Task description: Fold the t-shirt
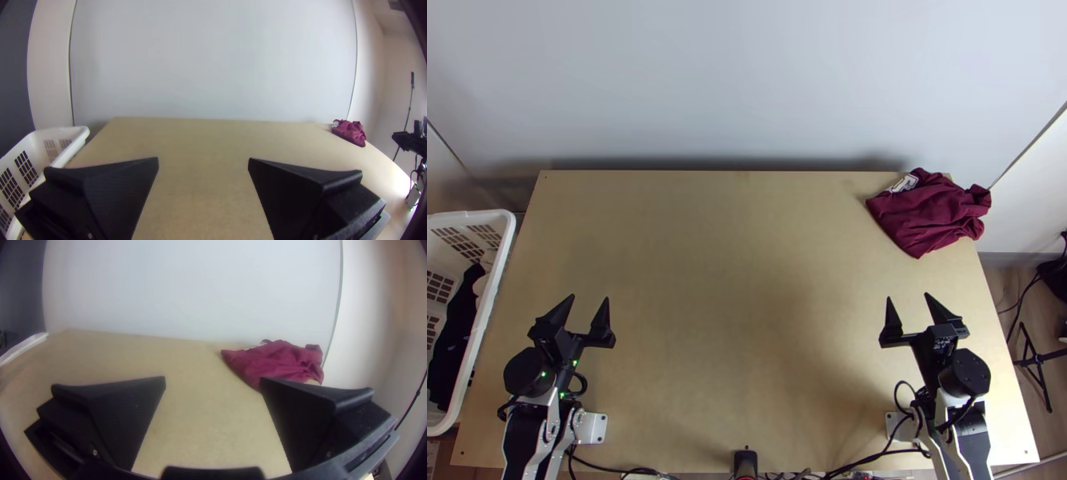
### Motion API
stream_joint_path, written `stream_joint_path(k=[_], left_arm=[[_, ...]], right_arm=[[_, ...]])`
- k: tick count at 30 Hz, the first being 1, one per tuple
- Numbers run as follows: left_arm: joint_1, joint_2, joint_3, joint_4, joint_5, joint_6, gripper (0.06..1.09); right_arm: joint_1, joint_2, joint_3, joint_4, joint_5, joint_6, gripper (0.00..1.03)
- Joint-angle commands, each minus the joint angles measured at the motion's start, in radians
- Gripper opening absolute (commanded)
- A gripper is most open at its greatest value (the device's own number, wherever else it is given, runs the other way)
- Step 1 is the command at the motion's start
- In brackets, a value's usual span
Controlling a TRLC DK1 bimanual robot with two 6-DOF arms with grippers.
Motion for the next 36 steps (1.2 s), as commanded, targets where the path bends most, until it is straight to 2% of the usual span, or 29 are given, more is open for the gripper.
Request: stream_joint_path(k=[1, 16, 26, 33, 36], left_arm=[[-0.019, -0.001, 0.0, 0.0, 0.002, -0.001, 1.04], [-0.071, -0.001, 0.002, 0.005, 0.0, 0.001, 1.04], [-0.058, -0.001, 0.002, 0.005, -0.001, 0.05, 1.04], [-0.065, -0.001, 0.002, 0.003, 0.0, 0.096, 1.04], [-0.072, -0.001, 0.0, 0.0, 0.0, 0.079, 1.04]], right_arm=[[0.0, 0.0, 0.0, 0.0, -0.001, 0.0, 0.98], [0.045, 0.0, 0.0, 0.003, -0.001, 0.007, 0.98], [0.077, 0.001, 0.0, -0.004, -0.002, 0.007, 0.98], [0.043, 0.001, 0.0, -0.003, -0.002, 0.008, 0.98], [0.054, 0.001, 0.0, -0.003, -0.004, 0.01, 0.98]])
